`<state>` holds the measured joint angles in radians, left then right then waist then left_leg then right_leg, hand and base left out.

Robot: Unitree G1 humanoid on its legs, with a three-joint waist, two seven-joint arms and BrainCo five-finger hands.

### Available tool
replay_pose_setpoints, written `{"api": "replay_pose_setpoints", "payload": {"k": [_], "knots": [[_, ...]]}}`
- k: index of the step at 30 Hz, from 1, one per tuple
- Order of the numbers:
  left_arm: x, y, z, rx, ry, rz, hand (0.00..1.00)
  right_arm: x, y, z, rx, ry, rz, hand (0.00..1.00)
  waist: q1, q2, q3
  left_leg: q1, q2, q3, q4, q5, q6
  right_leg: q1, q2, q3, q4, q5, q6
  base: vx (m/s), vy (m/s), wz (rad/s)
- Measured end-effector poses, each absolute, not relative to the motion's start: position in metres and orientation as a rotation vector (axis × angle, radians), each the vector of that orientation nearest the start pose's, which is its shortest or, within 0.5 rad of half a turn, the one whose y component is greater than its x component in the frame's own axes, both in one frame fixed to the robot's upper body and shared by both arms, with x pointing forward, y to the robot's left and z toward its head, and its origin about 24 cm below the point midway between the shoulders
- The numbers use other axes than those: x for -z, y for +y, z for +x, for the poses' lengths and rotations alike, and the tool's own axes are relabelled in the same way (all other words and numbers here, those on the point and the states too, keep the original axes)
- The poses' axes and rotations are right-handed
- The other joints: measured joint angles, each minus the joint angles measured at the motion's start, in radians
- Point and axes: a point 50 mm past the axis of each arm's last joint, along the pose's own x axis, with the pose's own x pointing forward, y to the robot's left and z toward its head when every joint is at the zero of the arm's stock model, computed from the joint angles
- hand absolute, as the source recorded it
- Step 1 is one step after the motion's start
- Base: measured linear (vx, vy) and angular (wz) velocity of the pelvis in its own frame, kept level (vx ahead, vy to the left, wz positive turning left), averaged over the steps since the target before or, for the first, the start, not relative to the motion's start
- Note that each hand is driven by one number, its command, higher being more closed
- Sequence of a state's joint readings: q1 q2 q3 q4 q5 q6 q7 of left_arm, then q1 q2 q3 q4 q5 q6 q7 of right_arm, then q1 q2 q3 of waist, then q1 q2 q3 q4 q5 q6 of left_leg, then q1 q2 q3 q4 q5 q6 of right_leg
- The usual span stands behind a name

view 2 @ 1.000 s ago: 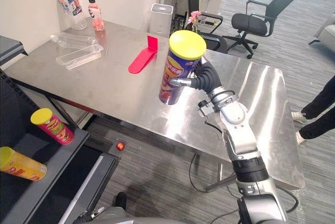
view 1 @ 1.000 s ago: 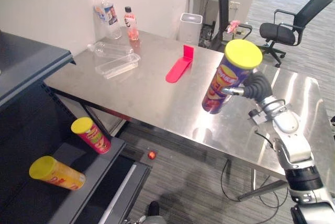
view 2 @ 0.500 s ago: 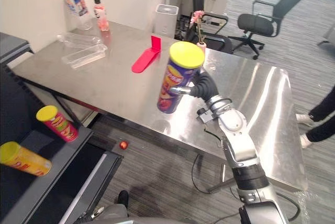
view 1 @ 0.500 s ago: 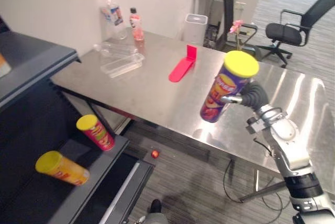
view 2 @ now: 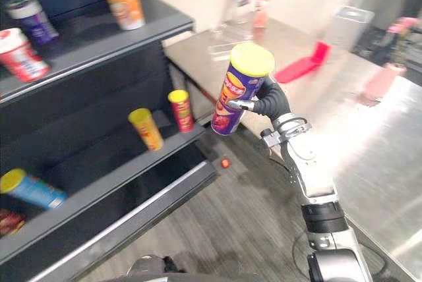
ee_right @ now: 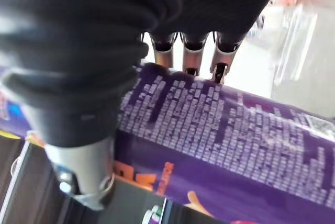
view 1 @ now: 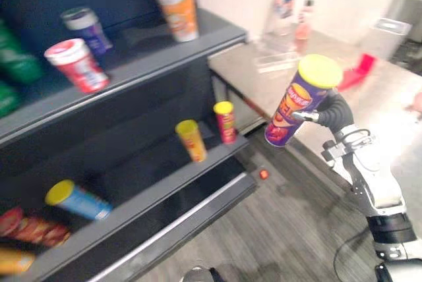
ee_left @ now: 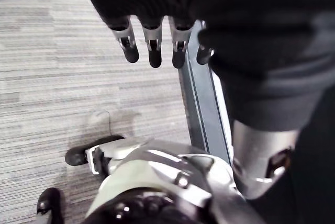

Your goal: Put the gum and the chips on the shelf.

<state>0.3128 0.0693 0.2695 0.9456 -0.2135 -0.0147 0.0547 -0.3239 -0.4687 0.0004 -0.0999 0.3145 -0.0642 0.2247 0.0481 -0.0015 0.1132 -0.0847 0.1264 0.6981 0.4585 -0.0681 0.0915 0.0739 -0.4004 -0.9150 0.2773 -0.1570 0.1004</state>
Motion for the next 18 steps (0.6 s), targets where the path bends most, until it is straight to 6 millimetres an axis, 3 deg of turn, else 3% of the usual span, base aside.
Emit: {"api": "replay_pose_setpoints", "payload": {"k": [5, 8, 10, 14, 15, 16, 17, 18], "knots": [[0.163, 0.214, 0.014, -0.509, 1.179, -0.200, 0.00, -0.160, -0.197, 0.289, -0.286, -0.403, -0.192, 1.00, -0.007, 0.005, -0.003, 0.043, -0.102, -0.129, -0.357, 0.041, -0.039, 0.001, 0.020, -0.113, 0.031, 0.010, 0.005, -0.14, -0.002, 0.85], [0.163, 0.213, 0.007, -0.520, 1.180, -0.186, 0.00, -0.148, -0.206, 0.284, -0.217, -0.360, -0.204, 1.00, -0.004, 0.004, -0.001, 0.095, -0.119, -0.136, -0.460, 0.070, -0.049, 0.033, 0.016, -0.151, 0.065, 0.008, -0.007, -0.16, -0.025, 0.46], [0.163, 0.210, -0.001, -0.512, 1.196, -0.181, 0.00, -0.142, -0.214, 0.280, -0.169, -0.353, -0.220, 1.00, 0.001, 0.006, -0.001, 0.125, -0.133, -0.133, -0.518, 0.050, -0.066, 0.051, 0.009, -0.167, 0.078, 0.007, -0.008, -0.14, 0.069, 0.19], [0.164, 0.205, -0.005, -0.499, 1.207, -0.183, 0.00, -0.134, -0.224, 0.270, -0.127, -0.344, -0.261, 1.00, 0.002, 0.026, 0.001, 0.121, -0.169, -0.135, -0.537, 0.026, -0.049, 0.053, -0.021, -0.186, 0.104, 0.019, -0.035, -0.13, 0.166, 0.22], [0.164, 0.203, -0.004, -0.496, 1.204, -0.189, 0.00, -0.131, -0.226, 0.265, -0.133, -0.337, -0.273, 1.00, 0.001, 0.043, 0.012, 0.120, -0.169, -0.159, -0.543, 0.025, -0.050, 0.050, -0.007, -0.144, 0.103, 0.051, -0.080, -0.09, 0.151, 0.69], [0.165, 0.202, 0.001, -0.487, 1.196, -0.191, 0.00, -0.128, -0.232, 0.257, -0.124, -0.327, -0.283, 1.00, -0.015, 0.063, 0.022, 0.109, -0.164, -0.214, -0.543, 0.013, -0.056, 0.035, 0.035, -0.013, 0.105, 0.092, -0.125, -0.09, 0.147, 0.94], [0.165, 0.202, 0.005, -0.487, 1.190, -0.193, 0.00, -0.123, -0.235, 0.251, -0.114, -0.316, -0.284, 1.00, -0.033, 0.056, 0.012, 0.112, -0.170, -0.215, -0.553, -0.017, -0.087, 0.011, 0.049, 0.078, 0.102, 0.112, -0.149, -0.07, 0.164, 1.30], [0.163, 0.214, 0.016, -0.498, 1.160, -0.175, 0.00, -0.116, -0.236, 0.242, -0.101, -0.301, -0.267, 1.00, -0.045, -0.002, 0.014, 0.072, -0.164, -0.172, -0.399, -0.104, -0.018, -0.032, 0.019, 0.289, 0.128, 0.106, -0.122, -0.03, 0.100, 1.55]]}}
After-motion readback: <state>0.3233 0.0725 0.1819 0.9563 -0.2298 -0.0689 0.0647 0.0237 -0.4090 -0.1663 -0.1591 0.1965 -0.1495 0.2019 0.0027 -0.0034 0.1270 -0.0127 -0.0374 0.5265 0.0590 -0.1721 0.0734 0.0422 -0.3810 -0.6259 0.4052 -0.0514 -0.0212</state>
